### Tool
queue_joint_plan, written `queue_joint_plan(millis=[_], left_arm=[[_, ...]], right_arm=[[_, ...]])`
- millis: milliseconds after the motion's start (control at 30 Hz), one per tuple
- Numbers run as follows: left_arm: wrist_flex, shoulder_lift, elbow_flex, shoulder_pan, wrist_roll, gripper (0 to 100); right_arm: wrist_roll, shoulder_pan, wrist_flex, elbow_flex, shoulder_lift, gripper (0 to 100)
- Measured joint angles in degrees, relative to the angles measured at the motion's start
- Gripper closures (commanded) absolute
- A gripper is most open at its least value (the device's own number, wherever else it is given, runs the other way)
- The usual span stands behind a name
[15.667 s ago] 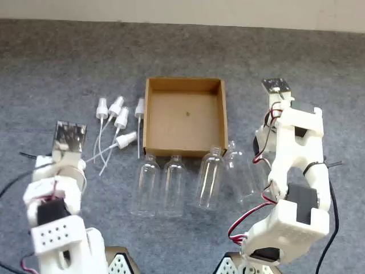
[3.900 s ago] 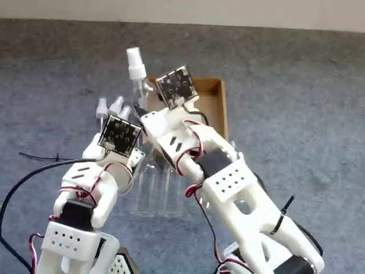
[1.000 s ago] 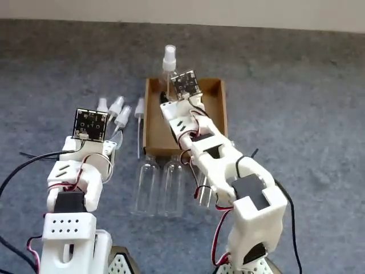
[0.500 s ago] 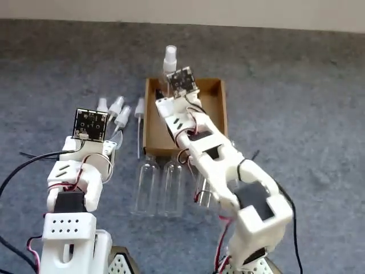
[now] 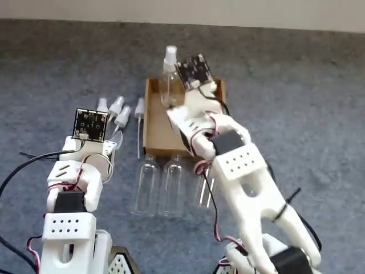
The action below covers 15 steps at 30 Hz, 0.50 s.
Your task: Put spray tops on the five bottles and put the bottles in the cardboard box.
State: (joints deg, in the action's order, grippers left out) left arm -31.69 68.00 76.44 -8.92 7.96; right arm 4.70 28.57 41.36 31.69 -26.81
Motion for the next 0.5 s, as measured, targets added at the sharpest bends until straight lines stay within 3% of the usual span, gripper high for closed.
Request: queue_joint_plan(millis=[233, 367, 500], left_arm=[[0.0, 0.0, 0.0, 0.0, 0.0, 78], [0.0, 0.0, 0.0, 0.0, 0.0, 78], [0.0, 0.0, 0.0, 0.0, 0.0, 78]], right_arm=[[0.0, 0.0, 21.19, 2.2, -7.38, 74.1], [-2.37, -3.25, 21.54, 9.58, -10.11, 74.1], [-5.19, -5.89, 15.65, 18.99, -12.31, 74.1]])
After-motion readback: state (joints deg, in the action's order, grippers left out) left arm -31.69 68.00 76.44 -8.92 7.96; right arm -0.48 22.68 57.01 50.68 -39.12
